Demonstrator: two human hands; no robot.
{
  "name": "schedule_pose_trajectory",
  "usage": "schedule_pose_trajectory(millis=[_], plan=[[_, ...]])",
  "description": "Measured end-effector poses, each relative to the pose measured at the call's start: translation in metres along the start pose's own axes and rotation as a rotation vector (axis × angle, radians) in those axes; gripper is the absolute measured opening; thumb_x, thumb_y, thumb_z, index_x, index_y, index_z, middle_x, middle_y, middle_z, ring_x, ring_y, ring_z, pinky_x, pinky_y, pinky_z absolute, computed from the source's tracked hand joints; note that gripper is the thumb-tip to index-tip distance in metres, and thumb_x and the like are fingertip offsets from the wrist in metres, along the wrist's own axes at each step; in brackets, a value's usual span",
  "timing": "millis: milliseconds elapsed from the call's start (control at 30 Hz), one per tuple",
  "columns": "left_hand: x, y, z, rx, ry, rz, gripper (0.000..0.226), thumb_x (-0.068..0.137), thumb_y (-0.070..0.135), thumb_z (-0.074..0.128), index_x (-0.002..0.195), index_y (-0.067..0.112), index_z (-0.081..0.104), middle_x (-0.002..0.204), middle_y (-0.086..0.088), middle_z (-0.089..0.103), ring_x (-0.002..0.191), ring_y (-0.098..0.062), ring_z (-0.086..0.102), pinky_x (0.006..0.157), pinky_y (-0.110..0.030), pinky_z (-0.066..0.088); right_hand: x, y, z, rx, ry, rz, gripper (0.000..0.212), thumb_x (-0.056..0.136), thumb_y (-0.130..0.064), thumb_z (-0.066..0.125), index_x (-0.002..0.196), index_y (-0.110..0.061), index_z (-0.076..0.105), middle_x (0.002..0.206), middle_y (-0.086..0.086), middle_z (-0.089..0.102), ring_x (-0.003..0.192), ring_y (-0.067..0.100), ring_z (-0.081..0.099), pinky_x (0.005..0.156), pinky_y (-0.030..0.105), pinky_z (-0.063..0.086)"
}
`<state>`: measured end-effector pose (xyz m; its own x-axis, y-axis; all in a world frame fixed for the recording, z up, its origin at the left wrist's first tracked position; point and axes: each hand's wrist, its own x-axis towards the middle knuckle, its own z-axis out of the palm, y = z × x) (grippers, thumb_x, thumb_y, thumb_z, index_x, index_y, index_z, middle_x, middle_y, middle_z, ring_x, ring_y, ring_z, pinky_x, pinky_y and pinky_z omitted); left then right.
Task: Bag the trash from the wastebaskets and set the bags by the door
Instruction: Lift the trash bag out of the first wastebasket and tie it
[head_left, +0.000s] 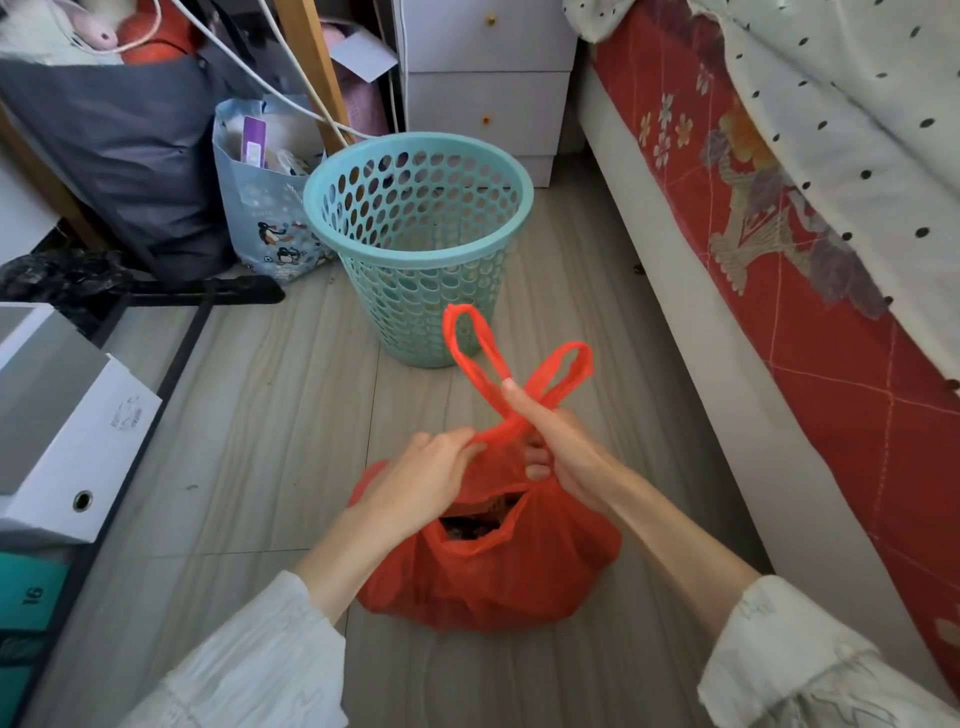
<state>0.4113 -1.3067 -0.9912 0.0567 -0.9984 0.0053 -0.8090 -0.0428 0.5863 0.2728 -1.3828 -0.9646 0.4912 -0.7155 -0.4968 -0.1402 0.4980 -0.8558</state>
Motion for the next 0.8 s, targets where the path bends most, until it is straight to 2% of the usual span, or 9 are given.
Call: schedule_pose_trajectory(millis=[100,167,233,400,467,533,600,733,800], plan=[[0.001,0.003,-0.002,-0.048,-0.057,-0.002,0.03,0.093,0.038,0.04,0.069,0.021,0.049,0.067,-0.003,0.063,0.078,-0.026,0.063,0.067,-0.036,0.044,0.004,0.002,-0.004,0.233,0.011,0.079,0.045,0.096,-0.04,0.037,0.073,-0.009,0.06,0.032,-0.011,0.023,0.024,0.0,0.021,0.03,0.008,0.015],[0.003,0.005,-0.006,-0.245,-0.075,-0.104,0.039,0.092,0.031,0.048,0.054,0.023,0.043,0.044,0.007,0.05,0.048,-0.003,0.051,0.054,-0.024,0.035,0.002,0.003,-0.007,0.303,-0.087,0.151,0.051,0.096,-0.044,0.03,0.071,-0.01,0.058,0.032,-0.011,0.024,0.023,0.0,0.022,0.03,0.009,0.016],[0.004,0.004,-0.01,-0.518,-0.147,-0.282,0.039,0.089,0.028,0.053,0.051,0.022,0.044,0.031,0.009,0.042,0.035,-0.001,0.039,0.044,-0.016,0.031,-0.002,0.003,-0.008,0.251,-0.18,0.153,0.051,0.095,-0.048,0.028,0.065,-0.013,0.051,0.033,-0.01,0.026,0.023,0.001,0.022,0.029,0.01,0.016],[0.003,-0.008,-0.022,-1.169,-0.219,-0.554,0.027,0.084,0.014,0.054,0.06,0.013,0.064,0.039,0.004,0.047,0.044,-0.011,0.048,0.049,-0.02,0.041,-0.004,0.001,-0.011,-0.464,-0.079,-0.096,0.04,0.089,-0.033,0.057,0.053,-0.018,0.048,0.037,-0.009,0.042,0.032,0.001,0.034,0.036,0.017,0.029],[0.005,-0.004,-0.029,-1.287,-0.269,-0.621,0.03,0.086,0.022,0.048,0.058,0.014,0.055,0.038,0.006,0.039,0.04,-0.009,0.041,0.046,-0.021,0.036,0.0,0.004,-0.013,-0.793,0.038,-0.264,0.032,0.083,-0.027,0.063,0.055,-0.012,0.06,0.053,0.003,0.062,0.05,0.004,0.054,0.053,0.027,0.045],[0.007,-0.001,-0.033,-1.292,-0.277,-0.647,0.031,0.088,0.029,0.043,0.061,0.015,0.047,0.039,0.005,0.039,0.039,-0.011,0.041,0.047,-0.023,0.034,0.002,0.006,-0.01,-0.963,0.156,-0.408,0.021,0.079,-0.017,0.057,0.077,-0.002,0.071,0.086,0.022,0.072,0.084,0.015,0.068,0.072,0.041,0.053],[0.007,0.003,-0.034,-1.205,-0.282,-0.601,0.031,0.09,0.028,0.041,0.066,0.013,0.051,0.042,0.003,0.05,0.041,-0.011,0.048,0.047,-0.021,0.041,0.003,0.006,-0.006,-0.877,0.283,-0.487,0.021,0.076,-0.007,0.055,0.084,0.001,0.072,0.099,0.025,0.067,0.094,0.021,0.067,0.077,0.045,0.053],[0.004,0.009,-0.033,-1.094,-0.327,-0.509,0.037,0.095,0.026,0.037,0.081,0.007,0.066,0.062,-0.006,0.071,0.058,-0.013,0.065,0.065,-0.025,0.052,0.005,0.001,0.002,-0.284,0.35,-0.327,0.016,0.077,-0.008,0.066,0.076,-0.021,0.074,0.078,0.007,0.072,0.074,0.015,0.065,0.078,0.038,0.053],[0.004,0.011,-0.034,-1.069,-0.374,-0.499,0.041,0.096,0.031,0.033,0.088,0.01,0.067,0.073,-0.005,0.074,0.07,-0.014,0.068,0.075,-0.026,0.051,0.001,-0.003,0.005,-0.109,0.314,-0.286,0.017,0.078,0.001,0.063,0.084,-0.011,0.074,0.072,0.001,0.069,0.069,0.012,0.063,0.071,0.027,0.051]])
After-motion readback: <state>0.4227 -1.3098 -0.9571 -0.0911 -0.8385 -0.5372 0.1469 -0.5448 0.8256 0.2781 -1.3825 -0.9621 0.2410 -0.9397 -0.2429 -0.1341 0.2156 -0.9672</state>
